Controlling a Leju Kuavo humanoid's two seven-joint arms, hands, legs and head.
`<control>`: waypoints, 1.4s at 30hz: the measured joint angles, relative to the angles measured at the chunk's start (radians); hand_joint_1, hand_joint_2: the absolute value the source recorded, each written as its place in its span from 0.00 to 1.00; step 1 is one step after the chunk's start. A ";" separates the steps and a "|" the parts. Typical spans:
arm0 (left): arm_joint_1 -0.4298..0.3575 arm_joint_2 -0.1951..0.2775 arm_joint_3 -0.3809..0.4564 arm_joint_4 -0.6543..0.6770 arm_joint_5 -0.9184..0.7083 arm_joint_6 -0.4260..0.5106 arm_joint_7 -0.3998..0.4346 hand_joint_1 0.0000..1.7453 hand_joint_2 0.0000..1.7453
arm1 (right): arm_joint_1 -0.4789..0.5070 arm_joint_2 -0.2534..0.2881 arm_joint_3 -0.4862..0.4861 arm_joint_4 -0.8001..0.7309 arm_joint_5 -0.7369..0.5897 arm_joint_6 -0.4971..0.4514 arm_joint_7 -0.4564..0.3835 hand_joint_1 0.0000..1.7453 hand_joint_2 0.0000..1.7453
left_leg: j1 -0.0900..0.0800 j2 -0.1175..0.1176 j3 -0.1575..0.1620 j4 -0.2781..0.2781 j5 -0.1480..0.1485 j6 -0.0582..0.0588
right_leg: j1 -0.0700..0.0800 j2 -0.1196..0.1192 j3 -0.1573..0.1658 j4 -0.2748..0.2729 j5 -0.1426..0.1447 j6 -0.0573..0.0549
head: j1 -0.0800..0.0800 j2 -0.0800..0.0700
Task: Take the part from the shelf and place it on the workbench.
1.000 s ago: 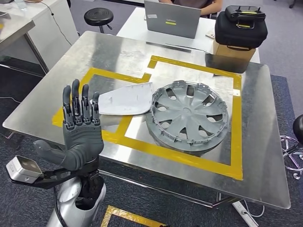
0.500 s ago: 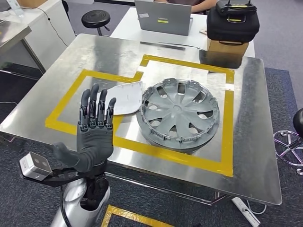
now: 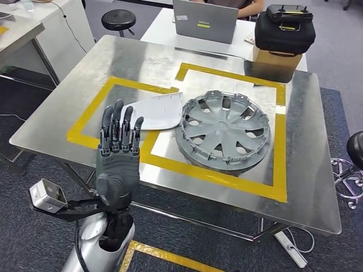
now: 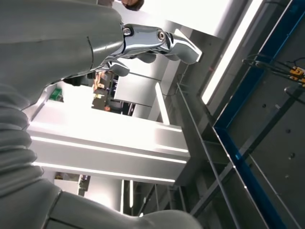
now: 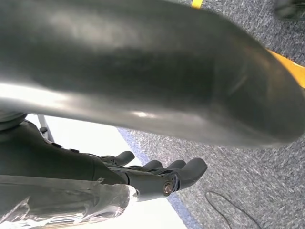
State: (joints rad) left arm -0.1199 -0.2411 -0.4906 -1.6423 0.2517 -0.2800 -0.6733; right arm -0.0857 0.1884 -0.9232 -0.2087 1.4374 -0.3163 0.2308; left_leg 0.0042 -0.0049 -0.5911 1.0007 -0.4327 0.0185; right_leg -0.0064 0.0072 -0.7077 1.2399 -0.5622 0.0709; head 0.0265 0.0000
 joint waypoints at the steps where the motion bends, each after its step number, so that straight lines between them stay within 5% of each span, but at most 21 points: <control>1: 0.000 0.000 0.000 0.001 0.000 0.002 0.000 0.00 1.00 | 0.000 0.000 0.000 0.000 0.001 -0.001 0.000 0.00 0.00 | -0.001 0.001 -0.010 0.000 0.008 0.000 | 0.000 0.000 -0.009 0.048 -0.022 0.001 | 0.000 0.000; 3: 0.000 0.000 0.000 0.003 -0.001 0.007 0.000 0.00 1.00 | 0.000 0.000 0.000 0.000 0.004 -0.003 0.000 0.00 0.00 | -0.001 0.001 -0.030 0.001 0.023 -0.002 | 0.000 0.000 0.025 0.041 -0.011 0.000 | 0.000 0.000; 6: 0.000 0.000 0.000 0.004 -0.001 0.009 0.000 0.00 1.00 | -0.004 -0.001 0.000 0.000 0.008 -0.006 -0.002 0.00 0.00 | -0.001 0.000 -0.051 0.002 0.045 -0.013 | 0.001 0.001 0.171 -0.161 0.042 -0.007 | 0.000 0.000; 8: -0.001 0.000 -0.001 0.004 -0.003 0.010 0.000 0.00 1.00 | -0.008 -0.001 0.000 0.000 0.012 -0.008 -0.002 0.00 0.00 | -0.002 0.000 -0.055 0.001 0.059 -0.024 | 0.005 0.004 0.211 -0.231 0.045 -0.016 | -0.001 0.000; 11: -0.002 0.001 -0.001 0.004 -0.006 0.010 0.000 0.00 1.00 | -0.007 -0.001 0.000 0.000 0.019 -0.009 -0.001 0.00 0.00 | -0.001 0.000 -0.061 0.001 0.064 -0.043 | 0.005 0.003 0.195 -0.235 0.063 -0.039 | 0.000 0.000; 13: -0.002 0.002 -0.001 0.004 -0.007 0.011 0.000 0.00 1.00 | -0.008 -0.001 0.000 0.000 0.020 -0.009 0.000 0.00 0.00 | 0.000 0.000 -0.084 0.054 -0.004 -0.052 | 0.003 0.000 0.179 -0.237 0.084 -0.055 | -0.003 0.000; 15: -0.001 0.002 -0.001 0.005 -0.007 0.011 0.000 0.00 1.00 | -0.008 -0.001 0.000 0.000 0.020 -0.009 0.000 0.00 0.00 | 0.001 0.000 -0.121 0.176 -0.101 -0.058 | 0.003 -0.001 0.153 -0.236 0.106 -0.061 | -0.007 0.000; 17: -0.001 0.003 -0.001 0.005 -0.007 0.011 0.000 0.00 1.00 | -0.007 -0.001 0.000 0.000 0.020 -0.009 0.000 0.00 0.00 | 0.001 0.000 -0.134 0.269 -0.132 -0.060 | 0.004 -0.003 0.123 -0.235 0.127 -0.061 | -0.007 0.000; 19: 0.000 0.004 -0.001 0.005 -0.007 0.011 0.000 0.00 1.00 | -0.006 -0.001 0.000 0.000 0.020 -0.009 0.000 0.00 0.00 | 0.001 0.000 -0.086 0.242 -0.093 -0.057 | 0.004 -0.003 0.098 -0.234 0.147 -0.057 | -0.007 0.000; 21: -0.001 0.003 -0.002 0.005 -0.007 0.011 0.000 0.00 1.00 | -0.007 -0.001 0.000 -0.001 0.020 -0.009 0.000 0.00 0.00 | 0.000 0.001 0.016 0.115 -0.061 -0.051 | 0.005 -0.003 0.079 -0.232 0.163 -0.049 | -0.008 0.000; 23: -0.002 0.002 -0.002 0.005 -0.007 0.011 0.000 0.00 1.00 | -0.007 -0.001 0.000 -0.001 0.020 -0.009 0.000 0.00 0.00 | -0.002 0.000 0.088 0.007 -0.067 -0.042 | 0.008 -0.002 0.064 -0.227 0.180 -0.039 | -0.007 0.000; 25: -0.002 0.001 -0.003 0.005 -0.007 0.011 -0.001 0.00 0.50 | -0.006 -0.001 0.000 -0.001 0.020 -0.009 0.000 0.00 0.00 | -0.005 -0.002 0.092 -0.020 -0.068 -0.028 | 0.007 -0.003 0.053 -0.229 0.198 -0.029 | -0.007 0.000; 27: -0.002 0.001 -0.002 0.006 -0.007 0.011 -0.001 0.00 0.00 | -0.002 -0.001 0.000 -0.001 0.020 -0.009 0.001 0.00 0.00 | -0.005 0.000 0.078 -0.021 -0.054 -0.012 | 0.003 -0.003 0.037 -0.212 0.178 -0.018 | -0.006 0.000; 30: -0.001 0.000 -0.003 0.007 -0.007 0.012 -0.003 0.00 0.00 | 0.001 -0.002 0.000 -0.001 0.020 -0.009 0.002 0.00 0.00 | -0.003 0.002 0.051 -0.022 -0.030 0.002 | 0.001 -0.003 -0.016 -0.057 0.057 -0.004 | -0.002 0.000; 32: -0.001 0.000 -0.002 0.008 -0.007 0.014 -0.006 0.00 0.00 | 0.001 -0.002 0.000 -0.001 0.020 -0.009 0.003 0.00 0.00 | -0.004 0.003 0.031 -0.022 -0.013 0.003 | 0.001 -0.003 -0.037 0.046 0.022 -0.001 | -0.002 0.000; 34: -0.001 0.000 -0.002 0.009 -0.007 0.014 -0.008 0.00 0.00 | 0.001 -0.002 0.000 -0.001 0.020 -0.009 0.003 0.00 0.00 | -0.003 0.003 0.011 -0.021 0.003 0.000 | 0.001 -0.003 0.009 0.023 0.056 -0.002 | -0.002 0.000; 36: -0.002 0.000 -0.002 0.009 -0.007 0.014 -0.009 0.00 0.00 | -0.002 -0.002 0.000 -0.001 0.021 -0.009 0.003 0.00 0.00 | -0.004 0.002 -0.002 -0.020 0.016 -0.007 | 0.002 -0.003 0.116 -0.111 0.086 -0.005 | -0.002 0.000; 38: -0.002 0.000 -0.003 0.010 -0.007 0.014 -0.010 0.00 0.00 | -0.007 -0.002 0.000 -0.001 0.021 -0.010 0.002 0.00 0.00 | -0.007 0.002 -0.009 -0.018 0.026 -0.018 | 0.004 -0.001 0.190 -0.218 0.079 -0.014 | -0.002 0.000; 42: -0.003 0.000 -0.005 0.014 -0.007 0.014 -0.011 0.00 0.00 | -0.006 -0.002 0.000 -0.001 0.021 -0.014 -0.004 0.00 0.00 | -0.005 0.003 -0.019 -0.006 0.026 -0.041 | 0.006 -0.001 0.190 -0.247 0.082 -0.046 | -0.003 0.000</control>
State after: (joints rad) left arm -0.1229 -0.2407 -0.4955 -1.6284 0.2449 -0.2660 -0.6840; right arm -0.0919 0.1869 -0.9234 -0.2094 1.4581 -0.3302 0.2267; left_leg -0.0006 -0.0015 -0.6102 0.9950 -0.4062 -0.0229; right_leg -0.0001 0.0066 -0.5176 0.9928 -0.4802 0.0248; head 0.0233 0.0000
